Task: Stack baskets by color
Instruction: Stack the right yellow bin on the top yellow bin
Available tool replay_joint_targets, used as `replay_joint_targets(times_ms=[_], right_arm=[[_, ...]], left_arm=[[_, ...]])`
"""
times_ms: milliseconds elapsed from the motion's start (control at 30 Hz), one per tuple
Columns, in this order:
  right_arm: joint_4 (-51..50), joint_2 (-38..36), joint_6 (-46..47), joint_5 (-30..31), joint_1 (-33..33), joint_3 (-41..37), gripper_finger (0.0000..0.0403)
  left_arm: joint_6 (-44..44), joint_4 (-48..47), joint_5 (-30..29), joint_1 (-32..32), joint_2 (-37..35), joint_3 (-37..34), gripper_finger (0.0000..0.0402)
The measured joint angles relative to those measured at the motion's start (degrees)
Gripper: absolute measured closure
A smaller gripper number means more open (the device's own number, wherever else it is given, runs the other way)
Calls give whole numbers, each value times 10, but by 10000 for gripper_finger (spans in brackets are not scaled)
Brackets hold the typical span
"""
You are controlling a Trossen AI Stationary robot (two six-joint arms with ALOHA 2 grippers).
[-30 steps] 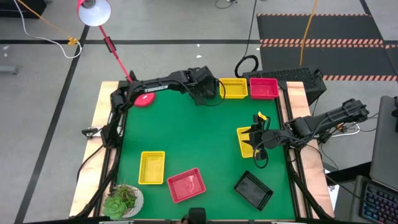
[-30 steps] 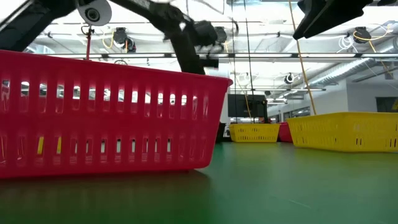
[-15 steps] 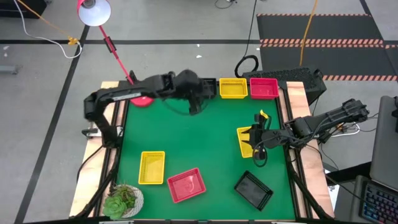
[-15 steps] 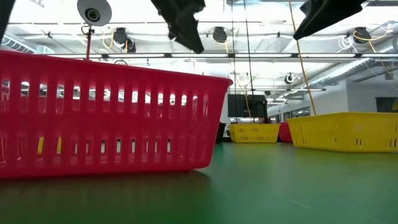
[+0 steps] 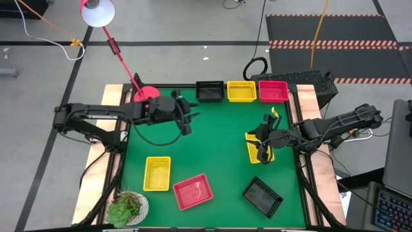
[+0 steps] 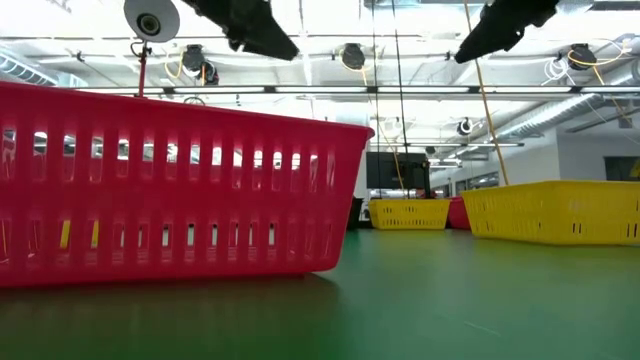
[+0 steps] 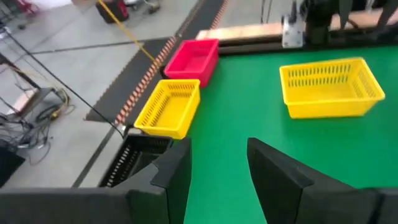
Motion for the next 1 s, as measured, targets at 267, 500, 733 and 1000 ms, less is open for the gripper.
replay_joint_targets(times_ms=[267,500,733,1000], right_arm=[[11,69,43,54,-7,0,252],[15,132,136,36,-20,0,228],[12,160,234,-29,-25,0,202],[-19,161,321,-112,-51,0,198]], left_arm=[[-11,58,39,13,-89,-86,243],[-29,55,42,10,-127,-124,243],[-34,62,42,10,-127,-125,243],[-37,64,42,10,-125,-125,243]])
